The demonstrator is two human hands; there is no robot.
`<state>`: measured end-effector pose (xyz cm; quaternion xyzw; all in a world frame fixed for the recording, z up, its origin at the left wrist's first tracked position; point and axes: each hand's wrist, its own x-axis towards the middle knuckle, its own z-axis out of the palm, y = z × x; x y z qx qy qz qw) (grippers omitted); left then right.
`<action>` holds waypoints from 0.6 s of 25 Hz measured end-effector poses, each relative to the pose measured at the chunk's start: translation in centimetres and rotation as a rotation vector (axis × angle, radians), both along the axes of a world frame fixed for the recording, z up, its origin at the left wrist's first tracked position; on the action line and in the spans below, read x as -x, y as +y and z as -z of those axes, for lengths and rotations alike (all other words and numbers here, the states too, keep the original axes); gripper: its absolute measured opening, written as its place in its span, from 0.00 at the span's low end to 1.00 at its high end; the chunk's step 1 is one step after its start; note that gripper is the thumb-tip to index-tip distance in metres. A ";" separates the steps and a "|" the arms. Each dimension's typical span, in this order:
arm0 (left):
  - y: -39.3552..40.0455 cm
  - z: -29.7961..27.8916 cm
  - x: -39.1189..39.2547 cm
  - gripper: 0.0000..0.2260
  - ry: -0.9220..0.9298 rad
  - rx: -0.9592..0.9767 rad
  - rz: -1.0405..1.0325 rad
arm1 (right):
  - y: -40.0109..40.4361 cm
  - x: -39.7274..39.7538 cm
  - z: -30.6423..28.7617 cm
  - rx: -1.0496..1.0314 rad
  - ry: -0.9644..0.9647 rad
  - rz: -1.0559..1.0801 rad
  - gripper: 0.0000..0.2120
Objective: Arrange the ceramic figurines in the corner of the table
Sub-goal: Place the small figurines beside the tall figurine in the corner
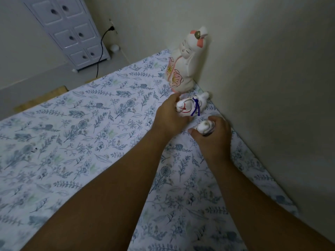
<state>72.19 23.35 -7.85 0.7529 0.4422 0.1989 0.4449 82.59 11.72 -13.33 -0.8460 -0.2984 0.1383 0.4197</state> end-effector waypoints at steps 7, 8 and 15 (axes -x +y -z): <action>-6.4 -2.8 14.7 0.37 0.251 -0.049 -0.073 | -3.2 9.4 -4.9 0.162 -0.139 -0.326 0.35; -7.7 -3.2 17.8 0.37 0.295 -0.053 -0.079 | -3.7 11.9 -5.3 0.173 -0.168 -0.400 0.35; -18.0 -5.1 38.5 0.32 0.400 -0.041 -0.308 | -8.8 30.8 -6.2 0.199 -0.209 -0.869 0.29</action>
